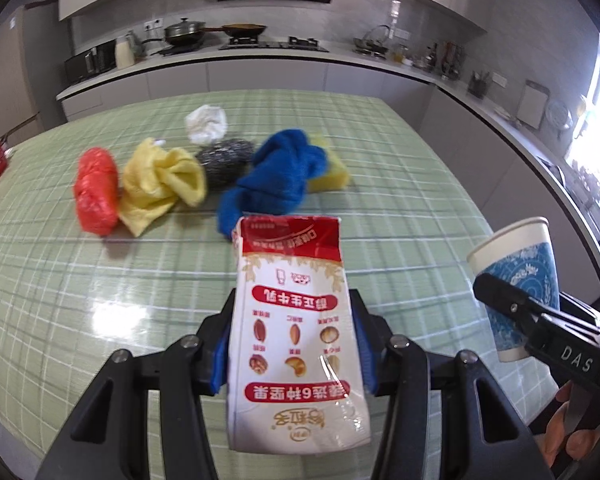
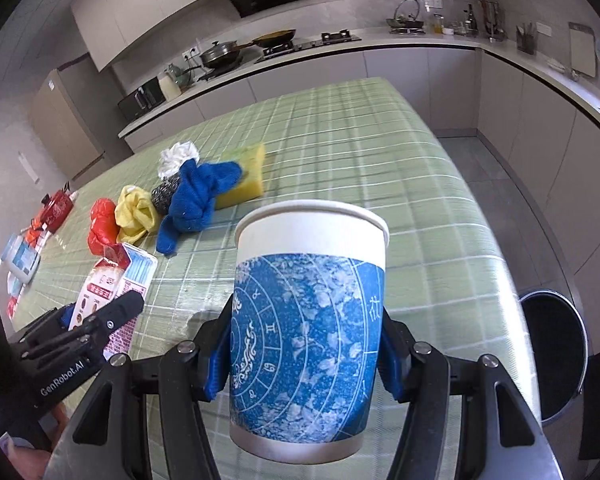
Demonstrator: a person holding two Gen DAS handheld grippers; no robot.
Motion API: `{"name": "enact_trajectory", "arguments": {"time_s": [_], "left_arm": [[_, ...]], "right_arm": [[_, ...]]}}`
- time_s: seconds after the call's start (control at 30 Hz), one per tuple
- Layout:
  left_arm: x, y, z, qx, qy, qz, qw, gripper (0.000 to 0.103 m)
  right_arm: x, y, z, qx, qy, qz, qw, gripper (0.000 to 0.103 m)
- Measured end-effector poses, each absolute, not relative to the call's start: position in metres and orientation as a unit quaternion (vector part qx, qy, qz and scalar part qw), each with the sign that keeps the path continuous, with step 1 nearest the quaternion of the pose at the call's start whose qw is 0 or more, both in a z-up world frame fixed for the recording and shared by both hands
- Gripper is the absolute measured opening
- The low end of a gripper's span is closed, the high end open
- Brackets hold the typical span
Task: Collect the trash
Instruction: 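Carry the cup and carton from the island over the black bucket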
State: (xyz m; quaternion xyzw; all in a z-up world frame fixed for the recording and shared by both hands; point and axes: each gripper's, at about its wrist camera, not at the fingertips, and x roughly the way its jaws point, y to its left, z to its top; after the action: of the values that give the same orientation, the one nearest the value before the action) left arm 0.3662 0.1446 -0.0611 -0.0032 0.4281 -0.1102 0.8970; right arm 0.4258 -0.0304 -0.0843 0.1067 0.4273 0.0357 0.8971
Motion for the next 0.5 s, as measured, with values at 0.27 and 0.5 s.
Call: {"name": "enact_trajectory", "arguments": {"time_s": [0.27, 0.5], "left_arm": [[0.36, 0.124, -0.06, -0.011, 0.419, -0.163, 0.893, 0.051], [0.347, 0.101, -0.058, -0.015, 0.419, -0.184, 0.889, 0.051]], "right_arm": [[0.404, -0.054, -0.085, 0.139, 0.432, -0.004, 0.891, 0.062], [0.381, -0.079, -0.08, 0.145, 0.427, -0.036, 0.892, 0.062]]}}
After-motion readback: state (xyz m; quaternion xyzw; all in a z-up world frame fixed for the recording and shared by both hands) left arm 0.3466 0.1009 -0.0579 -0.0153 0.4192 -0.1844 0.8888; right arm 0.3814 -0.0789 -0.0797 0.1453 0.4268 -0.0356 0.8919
